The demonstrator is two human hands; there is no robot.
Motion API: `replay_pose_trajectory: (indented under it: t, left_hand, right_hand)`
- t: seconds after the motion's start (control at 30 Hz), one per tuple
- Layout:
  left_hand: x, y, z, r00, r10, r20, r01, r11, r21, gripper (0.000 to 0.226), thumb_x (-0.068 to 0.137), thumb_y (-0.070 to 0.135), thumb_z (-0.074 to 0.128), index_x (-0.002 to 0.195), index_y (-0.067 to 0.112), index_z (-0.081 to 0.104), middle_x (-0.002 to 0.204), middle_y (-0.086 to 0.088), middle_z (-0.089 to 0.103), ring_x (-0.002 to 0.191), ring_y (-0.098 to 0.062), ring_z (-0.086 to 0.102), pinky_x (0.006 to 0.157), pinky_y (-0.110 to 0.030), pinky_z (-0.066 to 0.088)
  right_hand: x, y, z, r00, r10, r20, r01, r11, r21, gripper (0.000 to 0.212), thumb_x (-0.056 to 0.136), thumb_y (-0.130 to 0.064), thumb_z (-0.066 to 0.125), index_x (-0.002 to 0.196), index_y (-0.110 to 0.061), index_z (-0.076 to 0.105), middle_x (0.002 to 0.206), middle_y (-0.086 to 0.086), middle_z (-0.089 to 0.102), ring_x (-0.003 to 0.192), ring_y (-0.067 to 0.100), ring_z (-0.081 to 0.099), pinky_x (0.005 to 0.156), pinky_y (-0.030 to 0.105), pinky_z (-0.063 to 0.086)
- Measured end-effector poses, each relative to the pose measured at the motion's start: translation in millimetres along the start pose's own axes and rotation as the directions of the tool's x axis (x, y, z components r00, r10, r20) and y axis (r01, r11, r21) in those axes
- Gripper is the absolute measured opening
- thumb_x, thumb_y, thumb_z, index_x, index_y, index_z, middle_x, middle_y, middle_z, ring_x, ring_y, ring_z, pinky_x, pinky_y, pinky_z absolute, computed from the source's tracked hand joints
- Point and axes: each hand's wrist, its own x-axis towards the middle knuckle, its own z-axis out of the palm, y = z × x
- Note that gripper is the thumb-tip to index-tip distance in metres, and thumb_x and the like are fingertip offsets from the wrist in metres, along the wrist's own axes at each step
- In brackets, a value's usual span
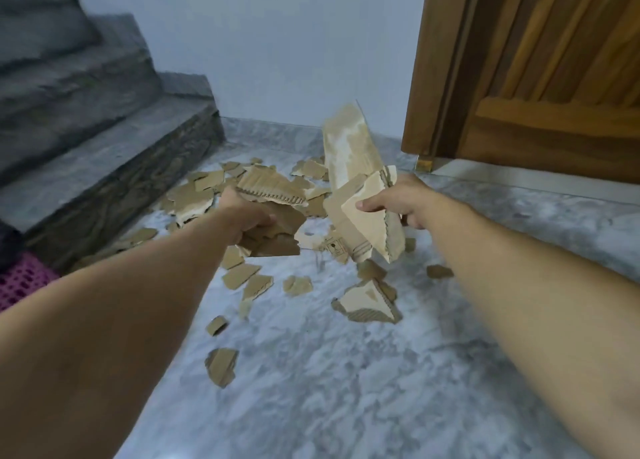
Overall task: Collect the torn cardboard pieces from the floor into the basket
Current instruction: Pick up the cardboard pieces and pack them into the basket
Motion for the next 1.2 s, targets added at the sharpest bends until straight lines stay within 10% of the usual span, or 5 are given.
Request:
replay_pose_trajectory:
  t: [0.3,0.5,0.73,0.87,1.2]
  left_hand:
    - [-34.1,2.5,-160.4,0.991,0.109,-0.076,-0.105,0.993,0.06,0.07,0.07,0.014,0.084,0.127,0.01,0.044,0.12,-0.011,0.055,0.103,-0.026,0.056,0.079,-0.036,0.051]
    - [-38.0,-25.0,-270.5,0.976,0.132,-0.174,-0.125,0.991,0.051,0.073,0.071,0.015,0.084,0.13,0.01,0.041,0.119,-0.008,0.052,0.097,-0.02,0.049,0.079,-0.033,0.047]
    - [-27.6,-88.6,-380.1,0.954,0.048,-0.294,-0.049,0.999,0.003,0.073,0.067,0.014,0.085,0.126,0.011,0.041,0.119,-0.01,0.052,0.103,-0.024,0.055,0.077,-0.037,0.052]
    - [-9.0,-132.0,-437.6,0.936,-0.037,-0.35,0.031,0.999,-0.021,0.07,0.071,0.011,0.084,0.125,0.011,0.041,0.116,-0.009,0.052,0.099,-0.024,0.054,0.072,-0.036,0.049]
    - [30.8,-230.7,-486.4,0.92,-0.219,-0.325,0.272,0.954,0.128,0.069,0.072,0.014,0.084,0.125,0.002,0.041,0.113,-0.01,0.052,0.101,-0.028,0.054,0.078,-0.038,0.051]
  right_hand:
    - [-45.9,-108.5,61.5,0.969,0.042,0.242,-0.022,0.996,-0.085,0.115,0.007,-0.028,0.1,0.114,-0.005,0.067,0.1,0.013,0.076,0.095,0.029,0.073,0.092,0.061,0.051]
    - [-131.5,-187.4,159.8,0.963,-0.064,0.26,0.096,0.989,-0.113,0.03,0.073,0.001,0.082,0.1,-0.002,0.069,0.082,0.011,0.076,0.077,0.023,0.073,0.085,0.047,0.057]
    - [-157.8,-246.8,286.5,0.921,-0.174,0.35,0.249,0.951,-0.183,0.064,0.052,-0.013,0.095,0.108,-0.004,0.066,0.095,0.015,0.076,0.086,0.026,0.075,0.083,0.05,0.058]
    - [-167.8,-273.4,366.6,0.894,-0.251,0.371,0.324,0.934,-0.149,0.04,0.07,-0.01,0.088,0.102,-0.004,0.065,0.073,0.007,0.07,0.04,0.004,0.063,0.038,0.016,0.048]
    - [-146.5,-263.9,542.5,0.838,-0.287,0.464,0.43,0.871,-0.238,0.072,0.069,-0.044,0.086,0.12,-0.003,0.054,0.111,0.007,0.062,0.1,0.024,0.061,0.079,0.037,0.055]
